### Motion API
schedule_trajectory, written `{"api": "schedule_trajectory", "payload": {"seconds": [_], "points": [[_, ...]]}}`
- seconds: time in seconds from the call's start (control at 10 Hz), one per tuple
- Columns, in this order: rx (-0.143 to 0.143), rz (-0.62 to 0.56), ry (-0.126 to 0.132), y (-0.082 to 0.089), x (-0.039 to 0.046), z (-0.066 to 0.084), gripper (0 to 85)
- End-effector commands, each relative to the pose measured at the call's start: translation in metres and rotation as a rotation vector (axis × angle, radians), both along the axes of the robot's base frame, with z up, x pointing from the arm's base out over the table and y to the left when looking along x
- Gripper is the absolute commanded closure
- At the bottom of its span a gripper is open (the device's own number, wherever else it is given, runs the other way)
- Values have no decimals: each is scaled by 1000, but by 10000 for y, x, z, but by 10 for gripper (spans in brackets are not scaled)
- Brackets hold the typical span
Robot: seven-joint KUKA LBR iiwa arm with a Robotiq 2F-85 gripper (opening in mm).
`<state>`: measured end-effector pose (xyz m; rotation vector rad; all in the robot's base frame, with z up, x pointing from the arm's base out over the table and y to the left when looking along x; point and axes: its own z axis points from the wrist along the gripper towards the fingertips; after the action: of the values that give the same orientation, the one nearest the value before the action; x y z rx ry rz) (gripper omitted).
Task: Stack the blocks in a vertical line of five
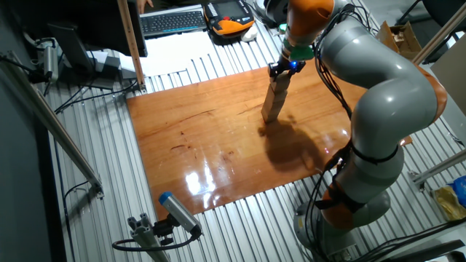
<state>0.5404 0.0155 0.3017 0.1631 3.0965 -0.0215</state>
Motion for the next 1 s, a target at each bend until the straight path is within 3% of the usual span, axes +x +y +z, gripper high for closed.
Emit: {"api": "schedule_trajectory", "payload": {"seconds": [0.0, 0.9], "points": [[-2, 4, -1, -13, 3, -5, 850], [-15, 19, -3, -35, -36, -28, 850]]}}
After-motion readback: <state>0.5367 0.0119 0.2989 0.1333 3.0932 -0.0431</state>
